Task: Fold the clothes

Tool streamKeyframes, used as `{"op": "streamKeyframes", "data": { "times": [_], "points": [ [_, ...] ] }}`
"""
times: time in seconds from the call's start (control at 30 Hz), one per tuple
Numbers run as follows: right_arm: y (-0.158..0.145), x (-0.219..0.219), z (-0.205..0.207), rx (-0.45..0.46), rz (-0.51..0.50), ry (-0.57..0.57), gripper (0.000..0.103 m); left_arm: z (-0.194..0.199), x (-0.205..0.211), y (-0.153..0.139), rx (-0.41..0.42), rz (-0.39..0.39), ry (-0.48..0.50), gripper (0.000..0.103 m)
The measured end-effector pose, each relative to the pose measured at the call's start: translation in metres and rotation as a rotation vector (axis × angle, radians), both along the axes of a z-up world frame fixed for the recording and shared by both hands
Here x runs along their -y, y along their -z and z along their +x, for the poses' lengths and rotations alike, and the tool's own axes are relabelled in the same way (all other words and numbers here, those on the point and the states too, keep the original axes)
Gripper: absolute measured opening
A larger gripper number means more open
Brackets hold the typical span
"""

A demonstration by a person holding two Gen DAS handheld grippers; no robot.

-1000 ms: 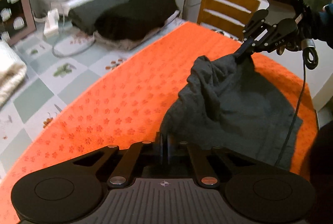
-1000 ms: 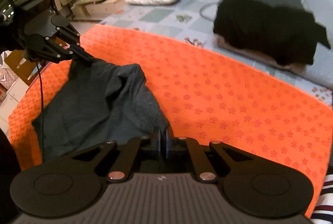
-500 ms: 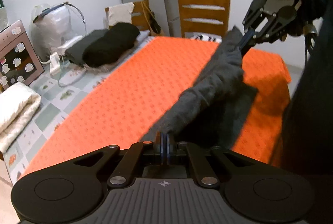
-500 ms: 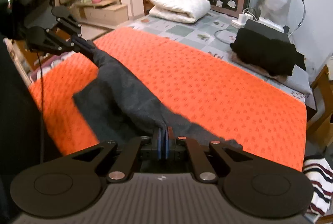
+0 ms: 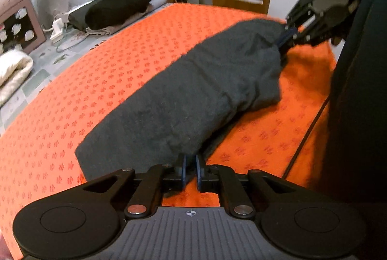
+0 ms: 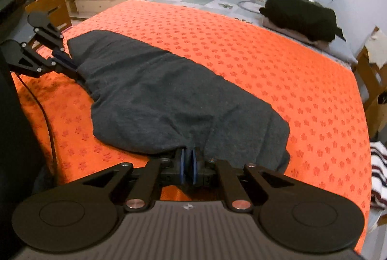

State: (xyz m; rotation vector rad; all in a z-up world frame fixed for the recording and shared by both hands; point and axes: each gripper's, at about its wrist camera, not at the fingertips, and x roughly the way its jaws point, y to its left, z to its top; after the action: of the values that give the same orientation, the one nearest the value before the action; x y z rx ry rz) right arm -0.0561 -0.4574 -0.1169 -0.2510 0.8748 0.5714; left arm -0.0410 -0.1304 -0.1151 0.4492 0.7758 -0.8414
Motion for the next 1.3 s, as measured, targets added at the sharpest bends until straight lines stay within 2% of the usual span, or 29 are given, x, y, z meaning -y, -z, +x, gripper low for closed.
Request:
{"op": "streamKeyframes", "data": {
  "times": [0.1,0.2,0.27,0.33,0.37,0.6,0.73,0.77,0.8,0.83,0.97,1.07,1.17,1.23,1.3],
  "points": [
    [-0.023,0.004,-0.003,0.015,0.025,-0.001,0.012,0.002,-0.013,-0.023,-0.019,-0.1,-0.071,0.022],
    [-0.045,0.007,0.002,0.051,0.073,0.06,0.017,0.017,-0.025,-0.038,-0.024,-0.198,-0.202,0.027],
    [-0.052,0.009,0.01,0.066,0.101,0.109,0.019,0.028,-0.031,-0.04,-0.017,-0.231,-0.289,0.037],
    [-0.051,0.012,0.017,0.08,0.104,0.174,0.031,0.037,-0.038,-0.037,-0.019,-0.239,-0.374,0.044],
    [-0.049,0.014,0.021,0.079,0.104,0.212,0.032,0.041,-0.042,-0.035,-0.02,-0.243,-0.417,0.046],
    [-0.027,0.055,0.025,0.005,0.147,0.477,0.036,0.041,-0.072,-0.01,-0.186,-0.328,-0.605,0.057],
    [-0.006,0.076,0.03,-0.123,0.258,0.565,0.035,0.043,-0.085,0.004,-0.28,-0.384,-0.692,0.053],
    [-0.001,0.079,0.031,-0.154,0.289,0.577,0.034,0.044,-0.086,0.008,-0.302,-0.404,-0.697,0.039],
    [0.0,0.081,0.03,-0.164,0.307,0.581,0.018,0.045,-0.086,0.011,-0.323,-0.425,-0.702,0.01],
    [0.0,0.083,0.03,-0.168,0.32,0.584,0.003,0.045,-0.084,0.01,-0.321,-0.425,-0.704,0.009],
    [-0.019,0.085,0.041,-0.098,0.305,0.595,0.002,0.042,-0.081,-0.017,-0.273,-0.472,-0.666,0.009],
    [-0.024,0.09,0.049,-0.086,0.286,0.602,0.002,0.044,-0.075,-0.014,-0.273,-0.417,-0.656,0.009],
    [-0.007,0.091,0.057,-0.107,0.239,0.602,0.002,0.044,-0.07,-0.002,-0.286,-0.338,-0.655,0.009],
    [0.008,0.089,0.057,-0.123,0.211,0.601,0.002,0.042,-0.072,0.007,-0.285,-0.329,-0.675,0.011],
    [0.022,0.086,0.056,-0.137,0.187,0.598,0.002,0.04,-0.074,0.017,-0.283,-0.321,-0.694,0.018]
  ]
}}
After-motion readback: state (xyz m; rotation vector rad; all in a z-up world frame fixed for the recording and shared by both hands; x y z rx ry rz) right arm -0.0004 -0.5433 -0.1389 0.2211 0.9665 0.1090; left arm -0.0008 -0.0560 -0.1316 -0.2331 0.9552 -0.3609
